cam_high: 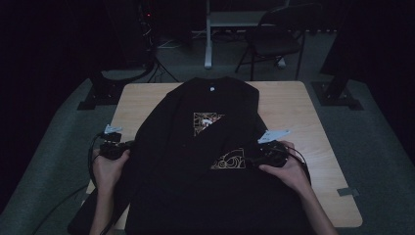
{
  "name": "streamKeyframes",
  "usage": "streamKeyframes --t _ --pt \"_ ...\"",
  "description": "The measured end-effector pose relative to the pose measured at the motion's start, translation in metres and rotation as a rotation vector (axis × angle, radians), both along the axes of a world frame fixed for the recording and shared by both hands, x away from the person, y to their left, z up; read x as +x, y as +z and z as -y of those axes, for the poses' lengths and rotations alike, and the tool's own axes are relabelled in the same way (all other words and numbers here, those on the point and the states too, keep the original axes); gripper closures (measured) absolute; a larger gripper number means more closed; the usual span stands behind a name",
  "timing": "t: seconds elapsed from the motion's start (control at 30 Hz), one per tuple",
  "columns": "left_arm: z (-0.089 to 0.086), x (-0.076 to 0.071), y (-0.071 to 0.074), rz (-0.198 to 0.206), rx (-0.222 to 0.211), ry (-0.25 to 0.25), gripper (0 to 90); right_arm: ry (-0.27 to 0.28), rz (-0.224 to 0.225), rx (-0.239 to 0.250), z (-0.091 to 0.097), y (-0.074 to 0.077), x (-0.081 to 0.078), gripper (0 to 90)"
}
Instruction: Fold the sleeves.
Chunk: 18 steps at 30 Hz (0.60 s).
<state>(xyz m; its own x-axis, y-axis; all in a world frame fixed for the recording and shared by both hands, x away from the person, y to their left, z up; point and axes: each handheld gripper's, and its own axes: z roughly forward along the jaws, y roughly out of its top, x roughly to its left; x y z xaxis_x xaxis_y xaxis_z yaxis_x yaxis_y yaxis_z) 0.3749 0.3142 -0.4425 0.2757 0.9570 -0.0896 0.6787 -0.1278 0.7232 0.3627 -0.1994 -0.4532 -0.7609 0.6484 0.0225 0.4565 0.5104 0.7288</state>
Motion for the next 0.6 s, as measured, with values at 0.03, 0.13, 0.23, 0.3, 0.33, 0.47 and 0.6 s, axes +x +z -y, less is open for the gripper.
streamKeyframes --t 0.03,0.13,0.23,0.3,0.33,0.47,0.6 --pt "0.0 0.0 0.001 0.003 -0.005 -0.002 88.9 -0.003 -0.003 -0.002 0.001 0.0 0.0 21.5" --pt "0.002 -0.001 0.009 0.031 -0.026 -0.009 88.9 -0.013 0.0 -0.005 0.006 0.001 0.0 21.5" --pt "0.004 0.0 0.02 0.059 -0.037 -0.02 89.0 -0.02 0.004 0.004 0.01 -0.001 -0.001 21.5" --pt "0.008 0.001 0.028 0.077 -0.037 -0.026 89.1 -0.023 0.009 0.013 0.011 -0.001 -0.001 21.5" --pt "0.01 0.002 0.032 0.085 -0.033 -0.029 89.1 -0.025 0.009 0.02 0.011 -0.002 -0.001 21.5" --pt "0.019 0.007 0.047 0.116 -0.013 -0.032 89.1 -0.022 0.005 0.028 0.009 -0.002 -0.001 21.5" --pt "0.017 0.014 0.06 0.136 0.014 0.012 89.1 -0.02 0.003 0.035 0.009 -0.002 -0.001 21.5"
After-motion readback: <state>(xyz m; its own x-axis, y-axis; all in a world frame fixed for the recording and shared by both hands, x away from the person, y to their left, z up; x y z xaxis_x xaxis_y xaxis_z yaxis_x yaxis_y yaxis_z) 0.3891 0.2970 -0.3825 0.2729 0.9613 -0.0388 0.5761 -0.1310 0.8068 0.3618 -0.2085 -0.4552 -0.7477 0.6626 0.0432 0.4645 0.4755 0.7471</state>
